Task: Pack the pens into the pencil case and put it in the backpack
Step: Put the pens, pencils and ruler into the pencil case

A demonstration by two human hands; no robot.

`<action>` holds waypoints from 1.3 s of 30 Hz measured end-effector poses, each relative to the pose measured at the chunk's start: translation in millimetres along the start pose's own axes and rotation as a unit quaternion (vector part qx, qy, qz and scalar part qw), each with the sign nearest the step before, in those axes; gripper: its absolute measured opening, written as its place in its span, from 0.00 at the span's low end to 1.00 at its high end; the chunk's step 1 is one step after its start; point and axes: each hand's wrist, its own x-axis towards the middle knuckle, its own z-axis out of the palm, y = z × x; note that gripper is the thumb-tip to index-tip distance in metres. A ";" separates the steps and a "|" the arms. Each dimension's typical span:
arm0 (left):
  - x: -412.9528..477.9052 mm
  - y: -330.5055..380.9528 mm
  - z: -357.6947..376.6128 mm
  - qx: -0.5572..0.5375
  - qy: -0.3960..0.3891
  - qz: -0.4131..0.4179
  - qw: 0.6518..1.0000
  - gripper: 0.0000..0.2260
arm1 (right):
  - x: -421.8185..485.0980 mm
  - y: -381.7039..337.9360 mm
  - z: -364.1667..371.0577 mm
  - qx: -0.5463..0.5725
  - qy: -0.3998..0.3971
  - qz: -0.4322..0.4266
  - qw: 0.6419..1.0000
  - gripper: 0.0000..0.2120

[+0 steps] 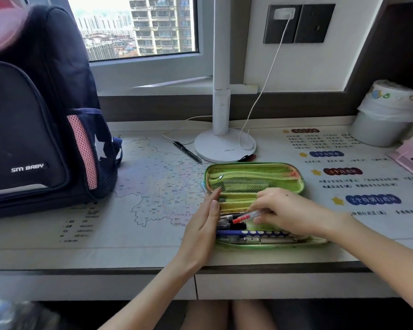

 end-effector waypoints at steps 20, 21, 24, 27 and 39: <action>36.8 -6.3 -32.1 0.103 0.095 0.016 0.990 0.15 | 16.0 -3.5 2.9 0.029 0.089 -0.019 0.995 0.09; 49.3 -6.7 -40.1 0.168 0.114 0.035 0.979 0.15 | 21.1 1.5 -2.8 0.033 0.111 -0.008 0.993 0.09; 95.0 -14.8 -62.3 0.348 0.146 0.091 0.922 0.14 | 51.6 22.2 -17.0 0.013 0.182 0.027 0.983 0.09; 140.7 -25.2 -79.0 0.473 0.110 0.137 0.864 0.17 | 96.2 55.4 -26.1 -0.013 0.174 0.104 0.979 0.10; 226.0 -30.6 -96.7 0.683 -0.049 0.175 0.707 0.14 | 164.4 116.0 -33.8 -0.075 -0.071 0.114 0.988 0.07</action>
